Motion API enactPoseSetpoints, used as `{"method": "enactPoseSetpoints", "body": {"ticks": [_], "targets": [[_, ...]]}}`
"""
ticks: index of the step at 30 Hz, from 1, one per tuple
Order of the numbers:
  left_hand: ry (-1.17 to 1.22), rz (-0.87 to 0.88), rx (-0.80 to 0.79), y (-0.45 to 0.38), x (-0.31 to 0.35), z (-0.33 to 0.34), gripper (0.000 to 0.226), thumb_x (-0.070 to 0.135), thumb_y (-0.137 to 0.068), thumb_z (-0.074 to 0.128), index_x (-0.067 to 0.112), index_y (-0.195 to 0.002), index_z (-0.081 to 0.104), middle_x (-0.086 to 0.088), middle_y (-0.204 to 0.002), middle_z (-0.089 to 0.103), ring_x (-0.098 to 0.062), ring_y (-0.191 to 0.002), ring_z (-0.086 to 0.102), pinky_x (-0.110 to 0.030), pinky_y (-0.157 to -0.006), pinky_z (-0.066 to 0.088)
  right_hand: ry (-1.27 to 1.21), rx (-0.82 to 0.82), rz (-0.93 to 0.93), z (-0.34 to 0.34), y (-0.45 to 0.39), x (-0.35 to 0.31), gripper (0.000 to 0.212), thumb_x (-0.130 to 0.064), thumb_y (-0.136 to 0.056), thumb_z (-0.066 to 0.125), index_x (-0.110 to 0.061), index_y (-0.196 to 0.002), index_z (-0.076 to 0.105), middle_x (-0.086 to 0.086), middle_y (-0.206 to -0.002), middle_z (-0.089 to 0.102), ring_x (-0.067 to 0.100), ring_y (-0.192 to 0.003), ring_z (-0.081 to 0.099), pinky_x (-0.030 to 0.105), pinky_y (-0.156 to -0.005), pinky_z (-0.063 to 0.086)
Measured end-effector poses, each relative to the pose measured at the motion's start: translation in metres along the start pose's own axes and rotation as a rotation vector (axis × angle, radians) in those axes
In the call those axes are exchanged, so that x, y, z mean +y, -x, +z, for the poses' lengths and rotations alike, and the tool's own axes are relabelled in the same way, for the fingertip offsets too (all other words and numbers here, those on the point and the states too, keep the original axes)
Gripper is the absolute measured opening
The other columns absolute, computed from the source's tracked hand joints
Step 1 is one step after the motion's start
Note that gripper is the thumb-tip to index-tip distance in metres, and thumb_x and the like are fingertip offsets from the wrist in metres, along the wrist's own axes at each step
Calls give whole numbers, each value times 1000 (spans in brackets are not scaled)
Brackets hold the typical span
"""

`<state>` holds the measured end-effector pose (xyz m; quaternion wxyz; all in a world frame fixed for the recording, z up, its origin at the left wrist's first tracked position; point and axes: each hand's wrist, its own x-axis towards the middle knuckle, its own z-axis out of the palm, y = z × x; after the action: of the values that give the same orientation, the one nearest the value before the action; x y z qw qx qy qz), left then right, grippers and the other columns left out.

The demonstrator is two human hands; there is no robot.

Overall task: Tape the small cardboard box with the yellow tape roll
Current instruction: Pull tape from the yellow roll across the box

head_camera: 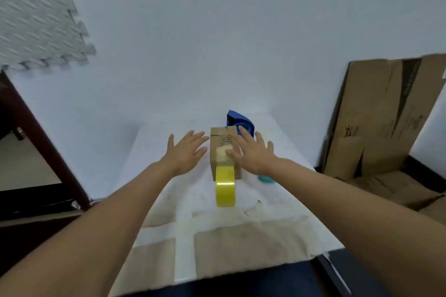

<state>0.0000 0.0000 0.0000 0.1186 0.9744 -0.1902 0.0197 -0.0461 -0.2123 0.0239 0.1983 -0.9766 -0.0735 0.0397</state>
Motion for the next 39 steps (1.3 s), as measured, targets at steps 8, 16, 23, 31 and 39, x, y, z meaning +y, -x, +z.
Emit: {"method": "enactPoseSetpoints", "body": {"ticks": [8, 16, 23, 31, 39], "targets": [[156, 39, 105, 22, 6, 21, 48, 16, -103, 37, 28, -149, 32, 6, -161, 23, -15, -148, 20, -51, -119, 6, -61, 12, 49, 22, 2, 22, 55, -43, -101, 28, -32, -153, 13, -4, -164, -1, 36, -148, 7, 60, -116, 12], [300, 122, 180, 10, 6, 41, 73, -10, -90, 40, 31, -150, 30, 9, -160, 26, -11, -145, 27, -46, -121, 11, -104, 40, 237, 58, 0, 74, 61, -3, -89, 41, -19, -147, 29, 3, -157, 24, 30, -134, 37, 45, -109, 31], [314, 227, 211, -3, 10, 47, 80, -20, -82, 41, 30, -145, 40, 6, -157, 34, -11, -144, 30, -41, -120, 13, 46, 260, 195, 84, 1, 92, 39, -14, -95, 48, -18, -133, 50, 6, -135, 50, 28, -118, 46, 35, -97, 37], [278, 303, 228, -7, 2, 51, 92, -28, -70, 34, 26, -144, 44, 6, -154, 39, -11, -145, 27, -40, -121, 13, -1416, 383, 593, 75, -2, 49, 27, -5, -97, 33, -12, -108, 56, 12, -103, 55, 26, -83, 66, 29, -66, 55], [240, 359, 55, -15, -1, 47, 96, -25, -69, 34, 28, -149, 36, 9, -158, 31, -8, -147, 22, -38, -122, 12, -1416, 132, 546, 73, 30, 18, 11, -9, -84, 68, -11, -90, 59, 6, -77, 58, 14, -61, 55, 21, -52, 48]]}}
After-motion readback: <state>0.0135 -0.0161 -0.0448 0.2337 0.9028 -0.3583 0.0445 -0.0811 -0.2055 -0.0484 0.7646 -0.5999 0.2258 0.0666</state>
